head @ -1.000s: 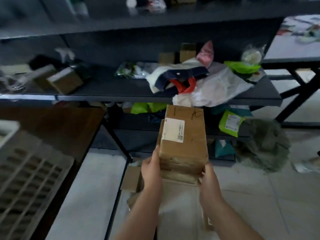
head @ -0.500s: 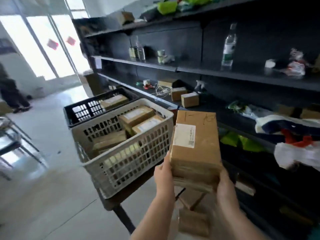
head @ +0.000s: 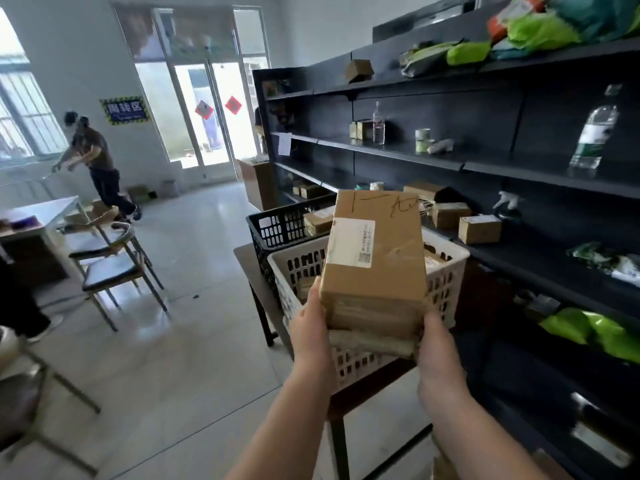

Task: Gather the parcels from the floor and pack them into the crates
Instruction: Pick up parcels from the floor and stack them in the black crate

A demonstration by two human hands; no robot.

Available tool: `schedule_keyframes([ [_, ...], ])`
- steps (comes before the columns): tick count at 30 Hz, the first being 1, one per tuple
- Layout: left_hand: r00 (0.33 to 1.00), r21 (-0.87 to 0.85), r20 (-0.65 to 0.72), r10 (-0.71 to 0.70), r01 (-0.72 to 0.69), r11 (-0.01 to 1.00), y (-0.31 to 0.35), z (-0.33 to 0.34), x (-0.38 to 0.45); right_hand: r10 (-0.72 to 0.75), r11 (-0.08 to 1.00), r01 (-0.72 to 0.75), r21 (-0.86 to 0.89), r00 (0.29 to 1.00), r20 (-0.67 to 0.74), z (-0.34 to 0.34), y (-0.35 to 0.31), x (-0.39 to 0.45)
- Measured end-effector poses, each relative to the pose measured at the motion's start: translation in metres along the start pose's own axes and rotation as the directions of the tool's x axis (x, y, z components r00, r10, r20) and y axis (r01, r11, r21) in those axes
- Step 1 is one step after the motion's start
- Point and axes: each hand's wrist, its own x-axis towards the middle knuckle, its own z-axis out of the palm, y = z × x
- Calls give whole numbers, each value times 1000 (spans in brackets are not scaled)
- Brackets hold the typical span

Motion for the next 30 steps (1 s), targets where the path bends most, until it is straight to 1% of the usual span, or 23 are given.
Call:
schedule_keyframes([
  [3, 1000, -22, -4, 28, -28, 999, 25, -28, 19, -55, 999, 55, 1, 997, 59, 44, 4, -2],
  [6, 998, -13, -20, 53, -53, 999, 44, -51, 46, -99, 993, 106, -51, 988, 114, 82, 9, 0],
  [10, 994, 7, -48, 96, -95, 995, 67, -69, 86, -55, 997, 61, -42, 989, 135, 125, 16, 28],
  [15, 979, 23, -80, 185, -184, 983, 93, -78, 149, -76, 994, 89, -66, 981, 178, 185, 17, 77],
  [17, 973, 42, -120, 196, -193, 980, 104, -79, 173, -52, 996, 65, -61, 981, 189, 206, 15, 97],
  [19, 972, 35, -153, 177, -174, 984, 115, -80, 198, -64, 995, 77, -62, 979, 194, 225, 17, 118],
  [21, 975, 60, -133, 179, -172, 983, 126, -78, 227, -83, 993, 99, -66, 974, 211, 245, 19, 140],
  [24, 978, 70, -97, 184, -178, 982, 137, -74, 267, -76, 994, 91, -68, 977, 197, 269, 29, 173],
  [28, 981, 113, -49, 186, -179, 977, 144, -80, 327, -85, 992, 97, -83, 988, 133, 304, 40, 211],
  [30, 989, 110, -1, 149, -148, 983, 149, -83, 356, -103, 990, 110, -90, 992, 79, 325, 45, 230],
])
